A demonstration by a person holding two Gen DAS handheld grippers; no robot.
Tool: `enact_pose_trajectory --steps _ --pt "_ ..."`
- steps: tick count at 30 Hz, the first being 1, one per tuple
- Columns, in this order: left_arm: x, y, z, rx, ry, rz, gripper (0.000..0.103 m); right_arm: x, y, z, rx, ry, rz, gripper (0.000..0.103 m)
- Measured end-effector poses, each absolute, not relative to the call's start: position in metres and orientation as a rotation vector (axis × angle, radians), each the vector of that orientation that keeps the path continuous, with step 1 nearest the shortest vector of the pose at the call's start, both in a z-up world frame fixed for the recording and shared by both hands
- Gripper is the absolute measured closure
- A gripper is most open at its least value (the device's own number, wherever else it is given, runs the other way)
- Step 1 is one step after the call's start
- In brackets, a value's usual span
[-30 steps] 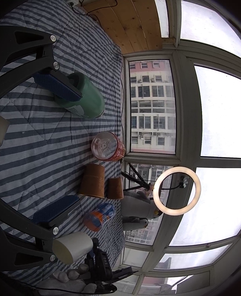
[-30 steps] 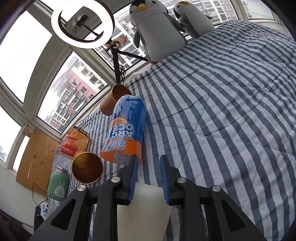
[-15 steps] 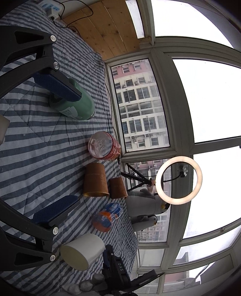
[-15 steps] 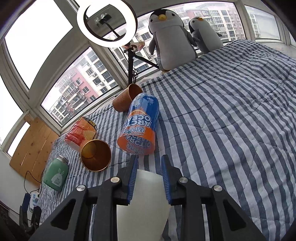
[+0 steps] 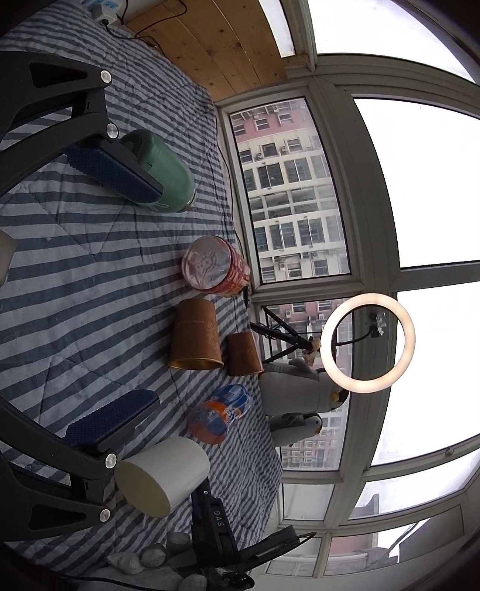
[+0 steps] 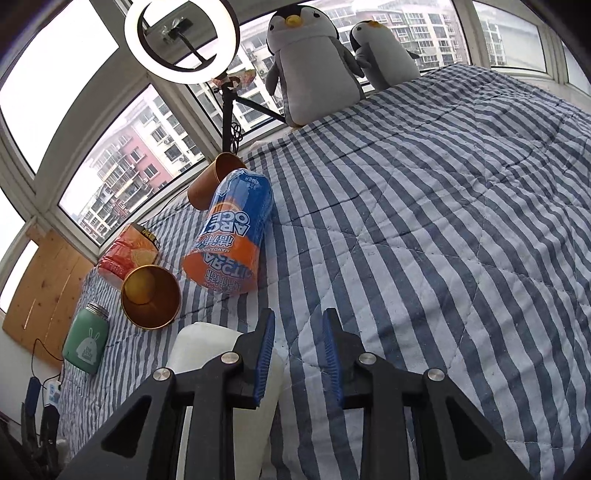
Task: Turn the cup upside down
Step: 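Lift the white cup with the right tool and carry it toward the left tool, then grasp the white cup with the left tool while the right tool releases it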
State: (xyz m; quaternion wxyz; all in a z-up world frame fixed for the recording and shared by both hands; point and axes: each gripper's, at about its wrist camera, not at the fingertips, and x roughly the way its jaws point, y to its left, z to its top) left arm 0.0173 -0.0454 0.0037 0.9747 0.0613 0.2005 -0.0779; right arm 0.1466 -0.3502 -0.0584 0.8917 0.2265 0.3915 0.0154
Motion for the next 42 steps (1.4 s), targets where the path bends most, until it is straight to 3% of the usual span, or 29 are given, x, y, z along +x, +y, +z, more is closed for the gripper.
enact_pose_trajectory --steps 15,17,19,21,27,36,42 --pt "0.074 -0.035 0.019 0.006 0.580 -0.252 0.000 0.148 -0.270 -0.058 0.364 0.837 0.177 0.078" --pt "0.086 -0.041 0.025 0.018 0.608 -0.272 0.000 0.147 -0.271 -0.058 0.371 0.826 0.177 0.072" --pt "0.100 -0.049 0.027 0.018 0.653 -0.300 0.000 0.145 -0.277 -0.057 0.400 0.813 0.174 0.056" --pt "0.116 -0.057 0.025 -0.001 0.720 -0.344 0.000 0.145 -0.286 -0.059 0.450 0.810 0.178 0.047" --pt "0.157 -0.092 0.003 -0.018 0.931 -0.445 0.001 0.143 -0.305 -0.063 0.509 0.815 0.172 0.047" --pt "0.175 -0.149 -0.007 0.096 1.022 -0.476 0.001 0.136 -0.316 -0.065 0.476 0.786 0.132 0.047" --pt "0.189 -0.173 -0.022 0.194 1.106 -0.443 0.010 0.131 -0.319 -0.061 0.448 0.757 0.106 0.047"
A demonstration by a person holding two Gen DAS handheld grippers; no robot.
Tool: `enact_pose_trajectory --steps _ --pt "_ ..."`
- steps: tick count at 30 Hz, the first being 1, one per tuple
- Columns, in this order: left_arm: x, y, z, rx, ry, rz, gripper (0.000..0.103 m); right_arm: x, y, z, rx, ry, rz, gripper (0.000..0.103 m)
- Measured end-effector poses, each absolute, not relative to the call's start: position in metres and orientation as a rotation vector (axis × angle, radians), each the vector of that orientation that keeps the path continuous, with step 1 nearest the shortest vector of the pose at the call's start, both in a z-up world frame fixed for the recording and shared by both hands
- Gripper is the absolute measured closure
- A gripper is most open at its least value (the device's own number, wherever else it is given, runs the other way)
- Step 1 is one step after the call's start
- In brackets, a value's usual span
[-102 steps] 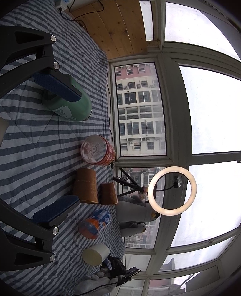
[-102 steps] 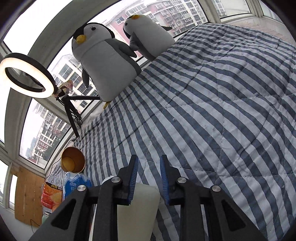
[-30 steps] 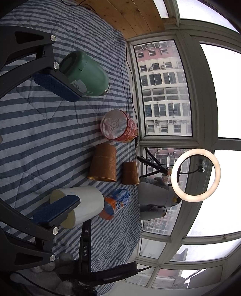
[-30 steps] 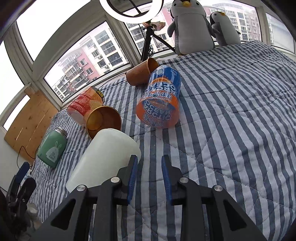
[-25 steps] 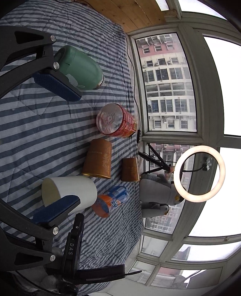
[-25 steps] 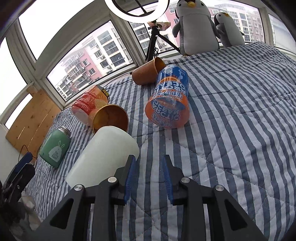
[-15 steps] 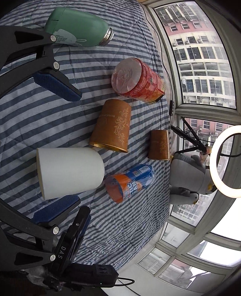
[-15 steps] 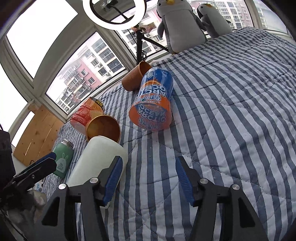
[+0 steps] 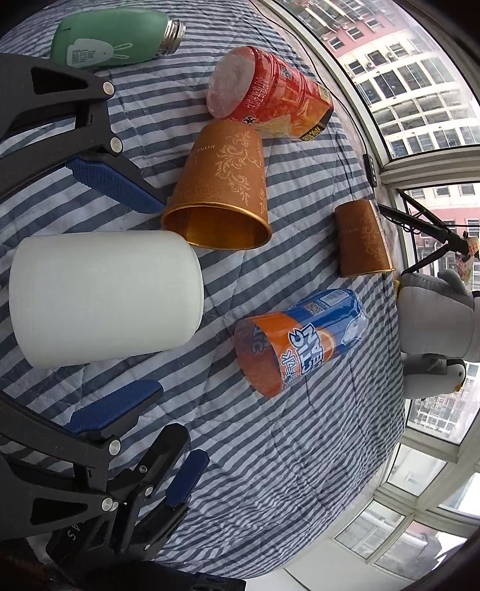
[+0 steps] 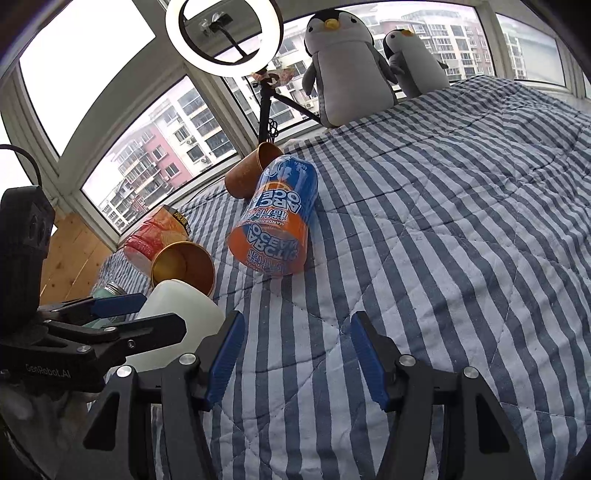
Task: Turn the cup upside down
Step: 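Grasp the white cup with the left tool while the right tool releases it, then rotate the white cup in the left tool so its closed bottom faces up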
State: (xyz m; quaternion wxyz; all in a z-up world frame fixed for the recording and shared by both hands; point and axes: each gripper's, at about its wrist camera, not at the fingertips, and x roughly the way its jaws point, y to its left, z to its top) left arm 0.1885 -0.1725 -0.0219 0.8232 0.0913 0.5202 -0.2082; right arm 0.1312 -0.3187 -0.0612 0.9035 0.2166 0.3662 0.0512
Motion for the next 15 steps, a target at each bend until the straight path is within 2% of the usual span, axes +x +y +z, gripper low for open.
enact_pose_trajectory --steps 6,10,15 --pt "0.190 -0.187 -0.033 0.296 1.140 -0.429 0.015 0.130 -0.324 -0.063 0.450 0.748 0.100 0.047" --pt "0.192 -0.193 -0.037 0.349 1.136 -0.401 0.025 0.131 -0.326 -0.065 0.464 0.756 0.099 0.047" --pt "0.191 -0.187 -0.038 0.329 1.126 -0.410 0.027 0.127 -0.318 -0.061 0.413 0.727 0.079 0.047"
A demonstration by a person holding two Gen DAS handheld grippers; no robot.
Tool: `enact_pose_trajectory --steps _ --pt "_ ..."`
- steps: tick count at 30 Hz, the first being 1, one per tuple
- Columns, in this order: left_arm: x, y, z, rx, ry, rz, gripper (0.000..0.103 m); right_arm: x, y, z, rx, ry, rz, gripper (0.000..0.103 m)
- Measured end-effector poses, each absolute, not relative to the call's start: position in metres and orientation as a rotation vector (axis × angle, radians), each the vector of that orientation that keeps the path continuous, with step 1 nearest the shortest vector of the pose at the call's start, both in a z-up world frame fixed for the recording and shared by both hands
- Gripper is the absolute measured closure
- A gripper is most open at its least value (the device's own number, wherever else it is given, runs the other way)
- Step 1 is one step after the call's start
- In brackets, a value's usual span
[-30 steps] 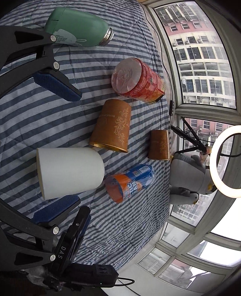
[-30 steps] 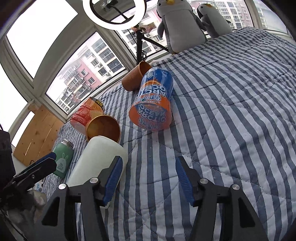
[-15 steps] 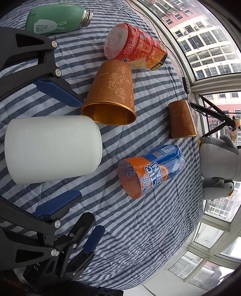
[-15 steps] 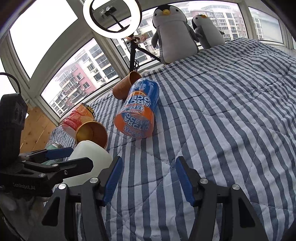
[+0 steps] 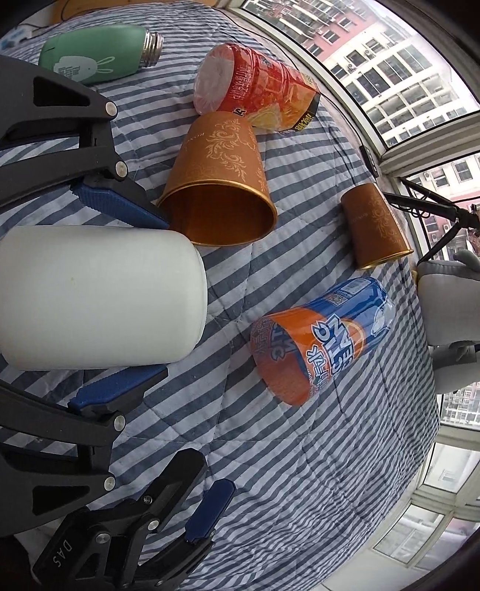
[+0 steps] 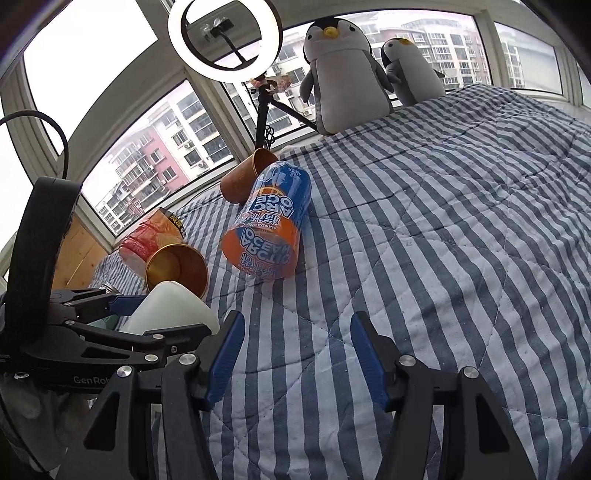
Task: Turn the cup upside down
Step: 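Rotate the white cup in the left tool so its closed bottom faces up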
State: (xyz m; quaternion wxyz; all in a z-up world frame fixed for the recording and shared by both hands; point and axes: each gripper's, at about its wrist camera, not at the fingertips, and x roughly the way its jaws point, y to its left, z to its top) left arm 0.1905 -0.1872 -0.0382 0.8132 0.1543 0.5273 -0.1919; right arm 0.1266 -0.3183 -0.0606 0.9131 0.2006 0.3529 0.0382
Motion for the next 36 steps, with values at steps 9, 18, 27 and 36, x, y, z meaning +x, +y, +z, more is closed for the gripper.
enact_pose_trajectory --steps 9,18,27,36 --pt "0.173 -0.161 -0.032 0.222 1.063 -0.439 0.027 0.118 -0.302 -0.053 0.305 0.676 0.034 0.047" --pt "0.123 -0.109 -0.011 0.070 0.819 -0.405 0.027 0.108 -0.279 -0.040 0.177 0.601 0.015 0.047" --pt "0.088 -0.063 0.005 -0.096 0.529 -0.295 0.027 0.101 -0.254 -0.030 0.120 0.557 0.034 0.047" --pt "0.089 -0.074 -0.007 -0.109 0.456 -0.307 0.027 0.099 -0.247 -0.032 0.127 0.558 0.035 0.047"
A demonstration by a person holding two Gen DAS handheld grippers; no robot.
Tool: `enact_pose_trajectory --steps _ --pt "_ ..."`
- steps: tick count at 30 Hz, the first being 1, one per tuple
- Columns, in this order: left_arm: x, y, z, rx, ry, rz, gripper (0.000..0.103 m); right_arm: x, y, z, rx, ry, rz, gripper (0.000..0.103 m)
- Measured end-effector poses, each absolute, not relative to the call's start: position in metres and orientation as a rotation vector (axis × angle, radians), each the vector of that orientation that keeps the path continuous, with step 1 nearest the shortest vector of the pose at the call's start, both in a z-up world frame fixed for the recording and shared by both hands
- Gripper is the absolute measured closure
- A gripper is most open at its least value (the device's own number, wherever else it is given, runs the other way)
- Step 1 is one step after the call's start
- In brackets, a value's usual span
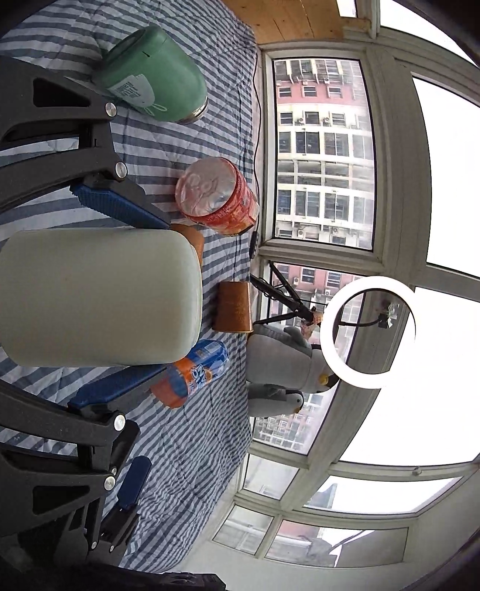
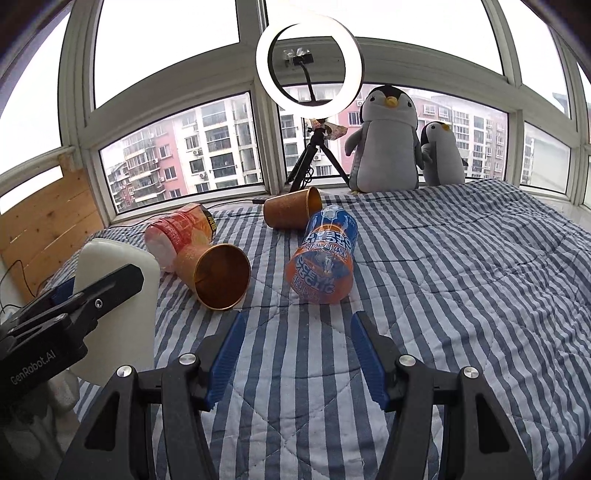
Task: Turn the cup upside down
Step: 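Rotate the white cup in the left tool so its closed bottom faces up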
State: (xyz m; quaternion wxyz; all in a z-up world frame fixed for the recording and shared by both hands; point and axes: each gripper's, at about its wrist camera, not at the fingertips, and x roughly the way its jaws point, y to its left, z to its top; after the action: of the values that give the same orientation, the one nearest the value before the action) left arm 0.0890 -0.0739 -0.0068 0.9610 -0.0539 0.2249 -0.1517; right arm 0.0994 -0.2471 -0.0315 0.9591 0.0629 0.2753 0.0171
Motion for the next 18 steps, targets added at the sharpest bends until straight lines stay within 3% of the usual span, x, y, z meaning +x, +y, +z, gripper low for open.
enact_pose_trajectory --steps 18 --pt "0.102 -0.090 -0.026 -0.013 0.560 -0.293 0.027 0.119 -0.254 -0.039 0.251 0.657 0.126 0.047"
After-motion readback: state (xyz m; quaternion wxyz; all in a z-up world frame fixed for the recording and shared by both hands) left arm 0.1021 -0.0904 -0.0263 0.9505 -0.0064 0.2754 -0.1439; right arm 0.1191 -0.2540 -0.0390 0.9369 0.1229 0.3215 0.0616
